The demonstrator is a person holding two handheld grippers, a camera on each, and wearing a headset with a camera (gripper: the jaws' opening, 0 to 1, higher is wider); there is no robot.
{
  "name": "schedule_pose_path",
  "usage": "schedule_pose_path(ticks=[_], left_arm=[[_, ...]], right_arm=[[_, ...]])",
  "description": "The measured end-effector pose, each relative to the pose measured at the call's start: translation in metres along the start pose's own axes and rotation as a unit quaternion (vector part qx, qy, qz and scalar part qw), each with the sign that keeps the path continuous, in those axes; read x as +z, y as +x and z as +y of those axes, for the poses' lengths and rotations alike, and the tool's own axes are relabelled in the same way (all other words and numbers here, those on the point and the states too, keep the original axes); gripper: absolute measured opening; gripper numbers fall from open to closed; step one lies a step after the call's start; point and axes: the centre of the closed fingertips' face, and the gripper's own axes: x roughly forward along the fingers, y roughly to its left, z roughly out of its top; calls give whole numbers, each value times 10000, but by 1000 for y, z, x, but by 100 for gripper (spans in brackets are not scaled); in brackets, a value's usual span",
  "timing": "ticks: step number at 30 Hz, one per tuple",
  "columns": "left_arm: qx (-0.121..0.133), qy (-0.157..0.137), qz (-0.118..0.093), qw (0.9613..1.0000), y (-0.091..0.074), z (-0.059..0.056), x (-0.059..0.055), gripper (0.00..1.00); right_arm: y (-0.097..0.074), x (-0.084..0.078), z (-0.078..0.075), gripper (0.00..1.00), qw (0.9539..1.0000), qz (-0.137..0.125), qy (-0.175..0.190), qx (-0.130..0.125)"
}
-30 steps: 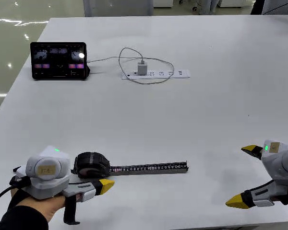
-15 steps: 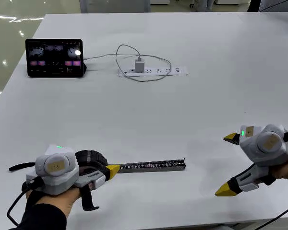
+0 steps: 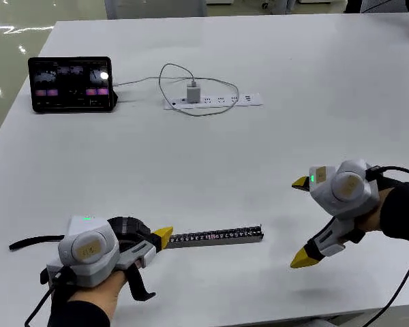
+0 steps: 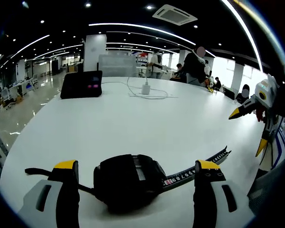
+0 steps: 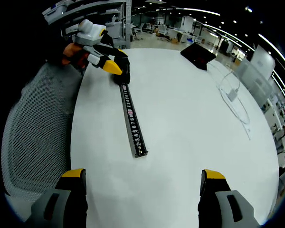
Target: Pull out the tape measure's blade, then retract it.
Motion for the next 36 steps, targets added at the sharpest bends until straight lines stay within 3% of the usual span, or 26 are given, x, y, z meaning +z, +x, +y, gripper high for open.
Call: schedule_pose_path(ticks=[2, 5, 8, 13, 16, 19, 24, 30, 36], left_arm=[[22, -30, -198, 9998, 0, 5, -2, 99], [139, 10, -167, 9998, -1, 14, -10, 99], [287, 165, -410, 9986, 1, 23, 0, 99], [239, 297, -456, 9982, 3, 20, 0, 99], [226, 344, -478, 9980, 3, 19, 1, 99], [233, 331, -447, 9982, 4, 19, 0, 99], [234, 312, -526, 9979, 4, 19, 3, 99], [127, 359, -526, 9979, 4, 15, 3, 99], [137, 368, -550, 9977, 4, 16, 4, 99]], right_arm=[[6, 4, -2, 99, 9999, 20, -85, 61], [14, 5, -3, 99, 9997, 94, -155, 146], [22, 4, -3, 99, 9994, 164, -204, 219], [33, 6, -2, 98, 9988, 159, -326, 318], [38, 11, -2, 89, 9989, 91, -295, 361], [43, 14, -2, 89, 9989, 61, -246, 386], [48, 14, 4, 68, 9967, 139, -600, 535], [51, 12, 4, 48, 9958, 213, -669, 595], [54, 9, 6, 34, 9951, 280, -623, 710]])
